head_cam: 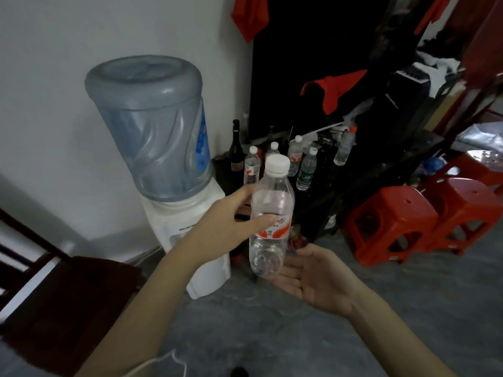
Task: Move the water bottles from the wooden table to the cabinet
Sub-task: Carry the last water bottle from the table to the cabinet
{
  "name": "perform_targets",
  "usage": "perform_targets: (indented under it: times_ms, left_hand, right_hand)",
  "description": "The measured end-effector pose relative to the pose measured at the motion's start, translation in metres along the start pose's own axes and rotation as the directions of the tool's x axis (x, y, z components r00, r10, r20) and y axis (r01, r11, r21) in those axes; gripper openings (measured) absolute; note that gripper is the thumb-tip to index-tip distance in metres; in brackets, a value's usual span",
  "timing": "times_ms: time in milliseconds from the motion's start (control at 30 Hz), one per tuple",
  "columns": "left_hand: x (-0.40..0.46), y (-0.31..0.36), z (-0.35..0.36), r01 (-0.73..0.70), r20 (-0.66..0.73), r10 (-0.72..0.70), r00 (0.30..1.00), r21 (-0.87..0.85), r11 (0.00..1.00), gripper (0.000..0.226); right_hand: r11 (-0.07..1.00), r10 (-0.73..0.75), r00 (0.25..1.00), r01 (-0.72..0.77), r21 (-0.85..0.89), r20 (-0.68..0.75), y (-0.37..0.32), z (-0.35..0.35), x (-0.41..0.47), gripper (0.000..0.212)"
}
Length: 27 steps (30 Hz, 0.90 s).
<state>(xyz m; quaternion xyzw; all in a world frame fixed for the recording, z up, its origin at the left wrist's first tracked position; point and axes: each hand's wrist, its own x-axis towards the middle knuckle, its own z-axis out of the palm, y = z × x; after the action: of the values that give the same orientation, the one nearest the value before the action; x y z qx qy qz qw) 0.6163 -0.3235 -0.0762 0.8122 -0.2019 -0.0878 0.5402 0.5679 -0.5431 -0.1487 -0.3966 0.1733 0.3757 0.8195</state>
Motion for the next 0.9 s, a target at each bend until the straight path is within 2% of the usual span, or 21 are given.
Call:
perform_targets:
  times_ms: [200, 300, 467, 767, 900]
  left_hand:
    - [0.054, -0.023, -0.01, 0.008, 0.069, -0.006, 0.998, -0.037, 0.999, 0.054]
    - [0.082, -0.035, -0.013, 0.022, 0.058, -0.019, 0.998, -0.041, 0.999, 0.052]
    - [0.133, -0.063, -0.011, 0.067, 0.069, -0.063, 0.996, -0.046, 0.997, 0.054]
    - [0.264, -0.107, 0.021, 0.195, 0.035, -0.192, 0.981, -0.11, 0.975, 0.05]
    - [0.311, -0.13, 0.04, 0.273, 0.029, -0.272, 0.962, -0.091, 0.958, 0.06]
  right_hand:
    - [0.998, 0.007, 0.993, 0.001, 0.065, -0.117, -0.04, -0.012, 0.043, 0.05]
    - [0.996, 0.015, 0.987, -0.001, 0.088, -0.157, -0.059, -0.018, 0.069, 0.043]
    - [0.993, 0.066, 0.979, -0.045, 0.108, -0.191, -0.093, -0.04, 0.109, 0.045]
    - [0.969, 0.156, 0.947, -0.093, 0.228, -0.28, -0.196, -0.12, 0.185, 0.033]
    - [0.944, 0.229, 0.924, -0.134, 0.301, -0.307, -0.224, -0.155, 0.225, 0.03]
